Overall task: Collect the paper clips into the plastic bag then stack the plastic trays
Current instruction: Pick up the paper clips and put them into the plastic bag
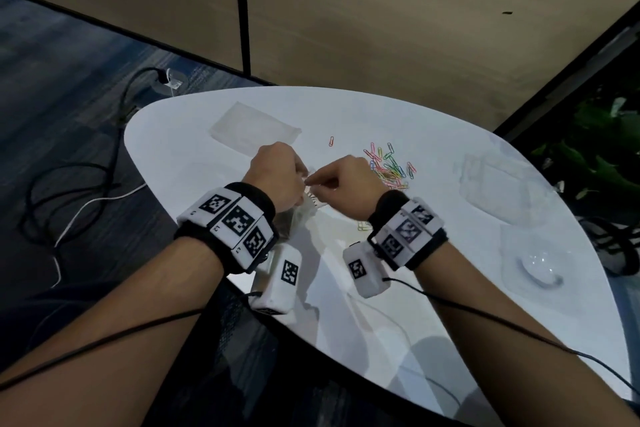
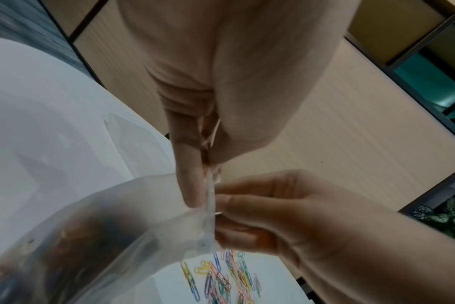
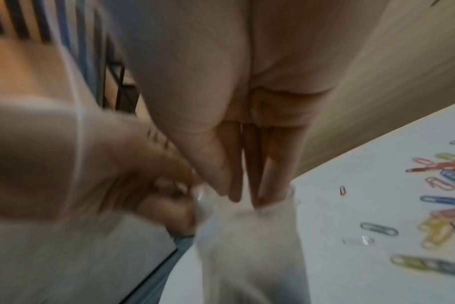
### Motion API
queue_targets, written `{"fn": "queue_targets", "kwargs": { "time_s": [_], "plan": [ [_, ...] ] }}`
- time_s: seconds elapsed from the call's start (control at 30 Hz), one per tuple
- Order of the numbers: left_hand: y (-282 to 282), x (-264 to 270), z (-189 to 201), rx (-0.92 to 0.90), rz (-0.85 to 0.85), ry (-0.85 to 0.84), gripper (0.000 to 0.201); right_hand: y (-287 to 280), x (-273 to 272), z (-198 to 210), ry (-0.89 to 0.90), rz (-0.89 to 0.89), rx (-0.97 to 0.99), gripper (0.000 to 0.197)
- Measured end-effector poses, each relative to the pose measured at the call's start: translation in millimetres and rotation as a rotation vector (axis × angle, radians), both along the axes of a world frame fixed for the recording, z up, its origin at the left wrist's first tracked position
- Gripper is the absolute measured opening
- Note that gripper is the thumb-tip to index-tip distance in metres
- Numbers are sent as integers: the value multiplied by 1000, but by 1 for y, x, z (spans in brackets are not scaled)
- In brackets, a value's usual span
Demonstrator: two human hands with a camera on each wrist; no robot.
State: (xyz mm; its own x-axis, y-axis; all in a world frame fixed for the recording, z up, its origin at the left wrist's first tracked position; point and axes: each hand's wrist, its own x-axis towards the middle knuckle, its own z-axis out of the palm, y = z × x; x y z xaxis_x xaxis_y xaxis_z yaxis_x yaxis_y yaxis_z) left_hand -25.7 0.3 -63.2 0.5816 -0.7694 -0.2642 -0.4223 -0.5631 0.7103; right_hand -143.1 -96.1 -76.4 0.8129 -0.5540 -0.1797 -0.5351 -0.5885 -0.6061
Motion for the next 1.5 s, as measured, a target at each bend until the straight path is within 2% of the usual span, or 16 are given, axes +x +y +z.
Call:
{"fn": "queue_targets", "kwargs": {
  "time_s": [0.03, 0.13, 0.2, 0.3, 0.4, 0.47, 0.57, 0.67, 0.83, 0.9, 1.0, 1.13, 1.2, 1.33, 1.43, 1.5],
  "plan": [
    [0, 2, 0, -7, 15, -5, 23, -9, -1, 4, -61, -24, 45, 20],
    [5, 10, -2, -7, 33, -1, 23, -43, -1, -6, -236, -267, 175, 29],
    [9, 14, -4, -1, 36, 10, 23, -60, 3, -25, -105, -281, 47, 33],
    [11, 19, -4, -2, 34, 17, 24, -62, 6, -60, 251, 32, -167, 39],
    [12, 20, -2, 2, 31, 17, 25, -48, 4, -96, 371, 368, -338, 44],
    [12, 19, -1, 2, 30, 19, 25, -47, -12, -108, 445, 424, -393, 53],
    [12, 16, -1, 14, 28, 30, 24, -48, -44, -111, 444, 486, -552, 53],
    [10, 14, -2, 17, 29, 28, 25, -59, -68, -108, 461, 393, -595, 48],
    [6, 8, -1, 30, 13, 22, 24, -71, -69, -97, 364, 279, -479, 21],
    [4, 6, -1, 30, 11, 15, 24, -69, -62, -88, 391, 214, -465, 20],
    [2, 3, -2, 27, 9, 25, 23, -77, -58, -83, 437, -25, -375, 24],
    [0, 1, -3, 36, -18, 19, 24, -98, -63, -82, 218, -451, -171, 12],
    [-1, -1, -1, 43, -30, 5, 26, -102, -70, -76, 108, -612, -47, 16],
    [-2, -4, 3, 51, -43, 3, 26, -103, -78, -59, -82, -720, 143, 11],
    [-2, -8, 5, 54, -38, 44, 28, -90, -75, -40, -421, -791, 482, 12],
    [-2, -11, 6, 44, -24, 78, 27, -72, -69, -25, -573, -760, 660, 17]
  ]
}}
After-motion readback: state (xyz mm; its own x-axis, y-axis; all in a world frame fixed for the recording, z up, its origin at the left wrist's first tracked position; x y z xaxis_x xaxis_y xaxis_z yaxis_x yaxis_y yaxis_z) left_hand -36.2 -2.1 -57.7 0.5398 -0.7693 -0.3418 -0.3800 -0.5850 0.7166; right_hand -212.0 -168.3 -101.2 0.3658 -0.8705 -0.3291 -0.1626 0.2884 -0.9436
